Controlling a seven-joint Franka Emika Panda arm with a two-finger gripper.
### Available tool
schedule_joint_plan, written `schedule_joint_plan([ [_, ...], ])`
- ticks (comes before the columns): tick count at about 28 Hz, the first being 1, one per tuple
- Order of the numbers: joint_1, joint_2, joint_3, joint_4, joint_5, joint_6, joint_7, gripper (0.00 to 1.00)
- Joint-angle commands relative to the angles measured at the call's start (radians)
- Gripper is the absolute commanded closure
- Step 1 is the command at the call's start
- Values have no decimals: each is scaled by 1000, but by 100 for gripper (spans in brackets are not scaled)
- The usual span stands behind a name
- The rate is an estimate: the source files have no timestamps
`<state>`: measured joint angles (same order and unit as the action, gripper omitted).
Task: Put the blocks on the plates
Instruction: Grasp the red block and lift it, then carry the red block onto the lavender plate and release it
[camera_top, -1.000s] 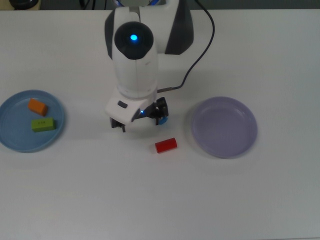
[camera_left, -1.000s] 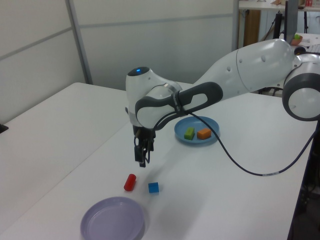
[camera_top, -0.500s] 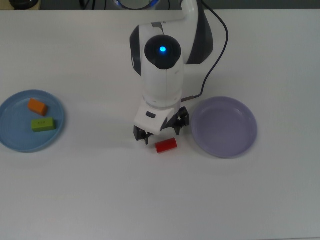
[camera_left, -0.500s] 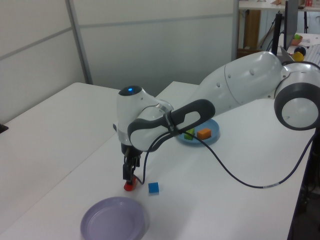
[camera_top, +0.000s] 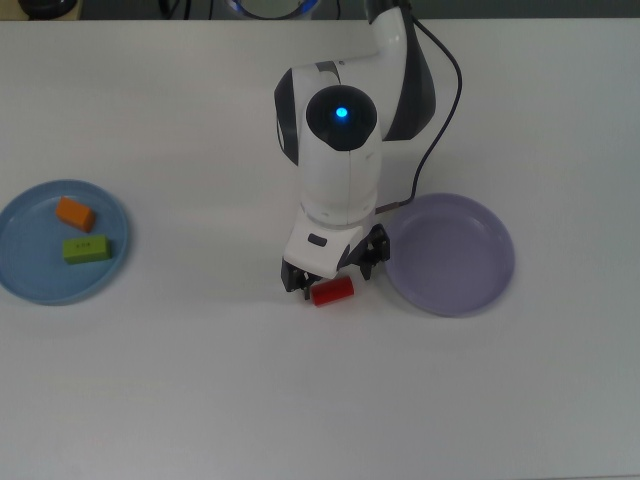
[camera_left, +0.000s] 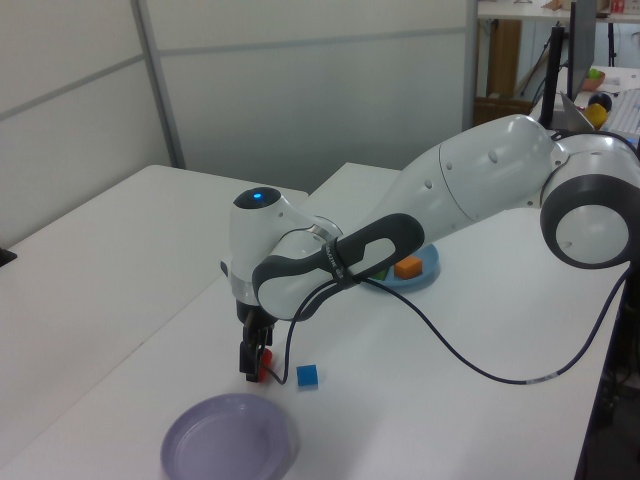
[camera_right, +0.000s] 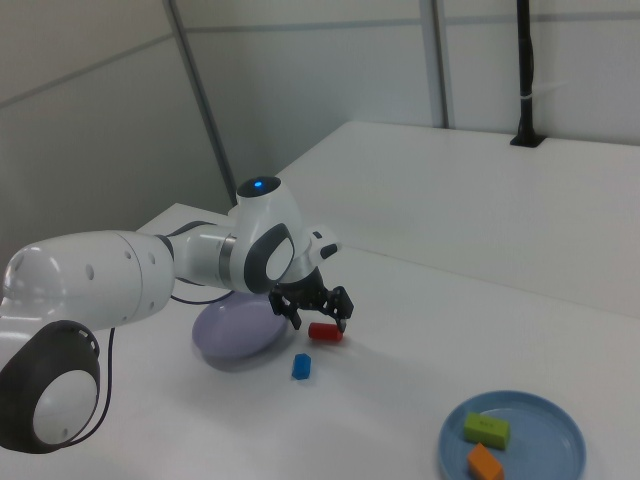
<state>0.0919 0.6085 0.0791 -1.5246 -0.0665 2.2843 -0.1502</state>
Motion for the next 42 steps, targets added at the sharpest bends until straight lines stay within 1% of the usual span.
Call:
schedule_joint_plan([
  [1, 5, 7, -9, -6, -25, 27, 24, 0],
  [3, 5, 10, -10, -6, -26, 27, 24, 1],
  [5, 5, 10, -10, -6, -26, 27, 24, 10],
  [7, 5, 10, -10, -6, -26, 26, 24, 25],
  [8, 5, 10, -10, -6, -22, 26, 26, 38],
  [9, 5, 10, -12, -6, -15, 26, 43, 55],
  [12, 3, 10, -12, -5, -21, 26, 83, 66],
  [13, 2, 8, -12, -5, -22, 26, 87, 68],
  [18, -3, -9, -12, -3, -19, 24, 86, 68],
  [20, -6, -38, -13, -3, -13, 18, 83, 68],
  [21, -7, -67, -12, -6, -7, 8, 83, 68],
  [24, -4, -99, -9, -6, -4, -29, 84, 68],
  [26, -1, -108, -1, -5, -4, -61, 89, 68],
  [30, 32, -124, 21, -5, -1, -86, 109, 67],
  [33, 68, -125, 27, -8, -18, -103, 188, 67],
  [36, 98, -124, 27, -11, -27, -115, 228, 66],
  [41, 124, -119, 27, -14, -50, -115, 238, 64],
  [42, 134, -116, 27, -14, -65, -115, 242, 64],
])
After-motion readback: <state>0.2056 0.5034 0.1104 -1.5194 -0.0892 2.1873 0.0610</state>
